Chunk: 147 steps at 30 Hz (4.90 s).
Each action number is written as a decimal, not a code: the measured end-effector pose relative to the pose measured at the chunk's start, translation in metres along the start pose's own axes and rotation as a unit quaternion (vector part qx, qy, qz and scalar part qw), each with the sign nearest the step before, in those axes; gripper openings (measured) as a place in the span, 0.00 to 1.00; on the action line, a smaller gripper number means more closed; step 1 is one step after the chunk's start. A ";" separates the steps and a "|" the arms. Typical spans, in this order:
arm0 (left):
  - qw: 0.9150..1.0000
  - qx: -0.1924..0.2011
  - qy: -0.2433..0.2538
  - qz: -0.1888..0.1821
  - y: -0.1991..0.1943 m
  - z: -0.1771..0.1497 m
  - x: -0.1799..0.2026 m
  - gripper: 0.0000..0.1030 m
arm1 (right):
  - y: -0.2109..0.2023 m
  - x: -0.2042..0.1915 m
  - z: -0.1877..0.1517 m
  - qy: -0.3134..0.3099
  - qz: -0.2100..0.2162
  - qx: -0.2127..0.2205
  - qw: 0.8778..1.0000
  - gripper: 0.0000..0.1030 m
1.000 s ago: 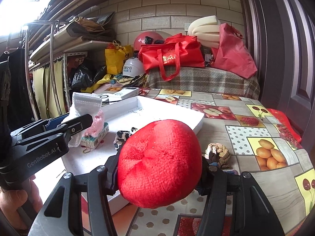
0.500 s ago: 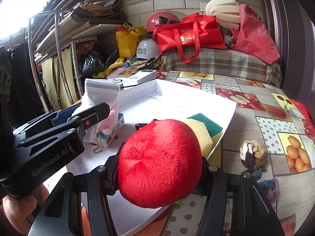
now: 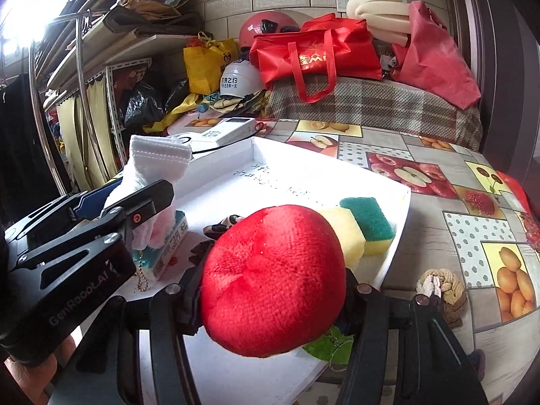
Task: Organize soft objects
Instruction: 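Carry the white towel and the red apple plush over the white box with both tools, then release the white towel and the red apple plush into the box with both tools, then withdraw both tools from the box and move toward the braided rope toys, then grasp the blue-purple rope toy with the left tool while the right grasps the beige rope toy, then carry both rope toys over the white box with both tools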
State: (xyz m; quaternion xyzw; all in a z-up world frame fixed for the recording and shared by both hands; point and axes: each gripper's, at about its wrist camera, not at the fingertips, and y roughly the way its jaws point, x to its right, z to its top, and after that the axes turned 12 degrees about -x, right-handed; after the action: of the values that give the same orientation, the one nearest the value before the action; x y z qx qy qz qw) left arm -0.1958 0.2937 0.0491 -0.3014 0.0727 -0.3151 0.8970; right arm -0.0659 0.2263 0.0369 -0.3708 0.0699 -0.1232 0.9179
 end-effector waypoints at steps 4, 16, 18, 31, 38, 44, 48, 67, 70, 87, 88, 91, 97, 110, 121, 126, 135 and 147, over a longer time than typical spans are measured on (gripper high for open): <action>1.000 0.001 -0.006 -0.001 0.007 0.006 -0.002 0.37 | 0.009 0.006 0.010 0.012 -0.011 0.000 1.000 0.55; 0.996 0.058 -0.047 0.050 -0.011 0.000 -0.012 0.94 | -0.006 -0.010 0.006 -0.035 -0.025 0.048 0.998 0.98; 0.995 0.068 -0.047 0.056 -0.014 -0.001 -0.012 1.00 | -0.007 -0.011 0.006 -0.036 -0.027 0.051 0.998 1.00; 0.991 0.090 -0.069 0.065 -0.029 -0.009 -0.017 1.00 | -0.024 -0.007 0.001 -0.020 -0.036 0.103 0.994 1.00; 0.993 0.068 -0.093 0.035 -0.044 -0.025 -0.023 1.00 | -0.042 -0.007 -0.013 -0.009 -0.070 0.130 0.989 1.00; 0.994 0.073 -0.085 0.006 -0.054 -0.032 -0.016 1.00 | -0.058 0.003 -0.028 0.015 -0.069 0.139 0.988 1.00; 0.994 0.052 -0.100 -0.014 -0.052 -0.033 -0.019 1.00 | -0.060 0.003 -0.031 0.013 -0.067 0.140 0.988 1.00; 0.997 0.069 0.009 0.014 -0.065 -0.041 0.026 1.00 | -0.113 0.072 -0.077 0.061 -0.120 0.158 0.978 1.00; 0.996 0.064 0.038 -0.041 -0.068 -0.044 0.044 1.00 | -0.122 0.108 -0.082 0.089 -0.177 0.160 0.967 1.00; 0.974 -0.082 0.181 -0.113 -0.019 -0.043 0.221 1.00 | -0.121 0.274 -0.124 0.371 -0.044 0.106 0.922 1.00; 0.974 -0.086 0.181 -0.105 -0.013 -0.040 0.224 1.00 | -0.121 0.272 -0.124 0.367 -0.044 0.107 0.923 1.00; 0.971 -0.108 0.190 -0.098 0.001 -0.037 0.233 0.97 | -0.120 0.268 -0.119 0.353 -0.046 0.105 0.929 1.00; 0.961 -0.163 0.192 -0.118 0.023 -0.037 0.236 0.27 | -0.118 0.269 -0.116 0.347 -0.045 0.101 0.931 1.00; 0.973 -0.058 0.172 -0.142 -0.059 -0.059 0.167 0.24 | -0.100 0.254 -0.103 0.300 0.005 0.065 0.952 1.00; 0.990 -0.030 0.087 -0.102 -0.056 -0.047 0.090 0.25 | -0.010 0.141 -0.035 0.072 -0.061 -0.096 0.991 1.00; 0.991 -0.032 0.082 -0.104 -0.054 -0.047 0.088 0.25 | 0.023 0.116 -0.022 0.014 -0.112 -0.143 0.983 0.99; 0.991 -0.028 0.080 -0.102 -0.055 -0.048 0.089 0.25 | 0.013 0.121 -0.024 0.036 -0.053 -0.123 0.990 0.35; 0.992 -0.014 0.081 -0.095 -0.061 -0.050 0.088 0.25 | -0.085 0.108 -0.079 0.047 -0.045 0.017 0.998 0.35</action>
State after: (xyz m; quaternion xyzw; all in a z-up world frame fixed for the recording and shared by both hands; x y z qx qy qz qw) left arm -0.1738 0.1775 0.0495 -0.2934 0.1205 -0.4209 0.8499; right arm 0.0059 0.0847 0.0362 -0.3518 0.0937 -0.1830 0.9132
